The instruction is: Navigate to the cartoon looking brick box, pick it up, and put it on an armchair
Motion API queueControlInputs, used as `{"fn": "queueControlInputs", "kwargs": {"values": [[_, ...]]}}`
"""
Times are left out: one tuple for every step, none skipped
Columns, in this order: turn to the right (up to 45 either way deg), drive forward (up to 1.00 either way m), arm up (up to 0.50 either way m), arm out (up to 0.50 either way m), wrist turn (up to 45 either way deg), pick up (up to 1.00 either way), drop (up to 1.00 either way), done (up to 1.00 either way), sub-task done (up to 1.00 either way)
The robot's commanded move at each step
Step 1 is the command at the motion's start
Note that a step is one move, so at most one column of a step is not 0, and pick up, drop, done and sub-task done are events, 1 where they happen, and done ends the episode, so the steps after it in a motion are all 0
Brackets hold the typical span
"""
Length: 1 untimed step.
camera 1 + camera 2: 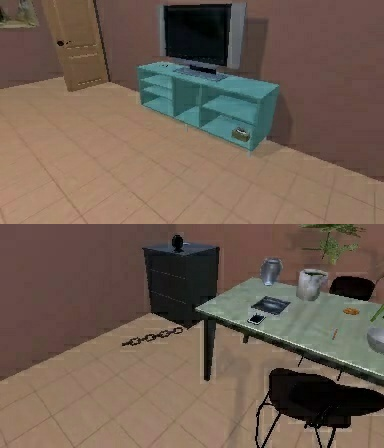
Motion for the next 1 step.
{"fn": "queueControlInputs", "kwargs": {"values": [[-42.0,0.0,0.0,0.0,0.0,0.0,0.0,0.0,0.0]]}}
